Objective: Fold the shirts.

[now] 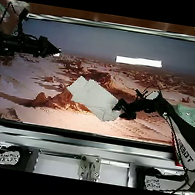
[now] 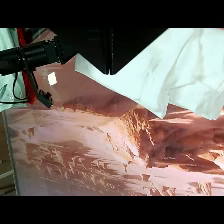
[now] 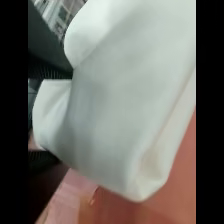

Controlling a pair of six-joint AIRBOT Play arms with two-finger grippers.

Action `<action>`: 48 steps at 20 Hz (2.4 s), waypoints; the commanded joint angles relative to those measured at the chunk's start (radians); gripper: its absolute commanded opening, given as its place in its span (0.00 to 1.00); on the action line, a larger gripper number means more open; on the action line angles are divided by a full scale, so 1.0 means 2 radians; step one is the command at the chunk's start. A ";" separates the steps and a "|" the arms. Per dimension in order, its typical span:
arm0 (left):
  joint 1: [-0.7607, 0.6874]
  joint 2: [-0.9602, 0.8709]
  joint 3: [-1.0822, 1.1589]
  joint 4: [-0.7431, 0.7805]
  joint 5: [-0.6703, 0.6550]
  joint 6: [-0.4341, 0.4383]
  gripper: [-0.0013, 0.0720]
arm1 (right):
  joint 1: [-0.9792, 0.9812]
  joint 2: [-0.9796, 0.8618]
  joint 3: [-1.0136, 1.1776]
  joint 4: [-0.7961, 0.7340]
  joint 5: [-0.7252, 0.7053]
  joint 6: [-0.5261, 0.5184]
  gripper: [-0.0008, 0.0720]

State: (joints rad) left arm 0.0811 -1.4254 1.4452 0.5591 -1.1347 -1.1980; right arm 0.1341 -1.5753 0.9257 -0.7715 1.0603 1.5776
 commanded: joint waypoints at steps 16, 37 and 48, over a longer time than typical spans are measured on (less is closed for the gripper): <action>0.000 0.001 0.001 -0.001 -0.030 -0.009 0.08 | -0.428 0.177 0.393 -0.148 0.293 -0.025 0.09; -0.023 0.012 0.003 0.003 -0.079 -0.009 0.08 | -0.654 0.228 0.206 -0.227 0.232 -0.074 0.91; -0.226 -0.016 0.075 0.423 -0.174 -0.184 0.94 | -0.215 0.230 0.211 -0.255 0.229 -0.068 0.91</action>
State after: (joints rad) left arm -0.2955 -1.4311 1.5818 1.3235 -1.4193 -1.5078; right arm -0.5049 -1.0733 1.3975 -1.2091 1.4326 1.3861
